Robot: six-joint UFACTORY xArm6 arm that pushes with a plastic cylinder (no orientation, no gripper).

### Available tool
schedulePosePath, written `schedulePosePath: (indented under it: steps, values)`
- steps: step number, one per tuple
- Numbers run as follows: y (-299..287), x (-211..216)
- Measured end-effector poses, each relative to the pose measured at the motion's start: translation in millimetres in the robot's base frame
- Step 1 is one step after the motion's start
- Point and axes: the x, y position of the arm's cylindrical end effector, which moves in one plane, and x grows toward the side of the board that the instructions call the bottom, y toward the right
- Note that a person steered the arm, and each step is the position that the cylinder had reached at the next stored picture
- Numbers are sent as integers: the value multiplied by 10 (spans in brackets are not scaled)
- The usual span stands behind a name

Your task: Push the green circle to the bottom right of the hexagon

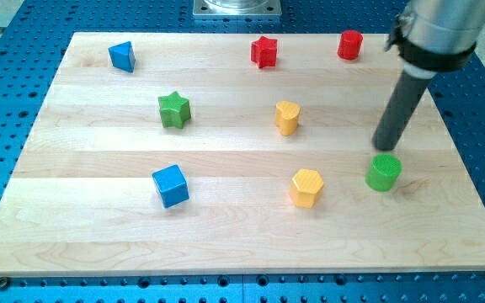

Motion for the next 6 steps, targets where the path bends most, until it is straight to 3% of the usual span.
schedulePosePath:
  steps: [1,2,3,4,6]
  values:
    - [-166,390]
    - [47,439]
    - [-485,470]
    - [-553,802]
    - [-123,761]
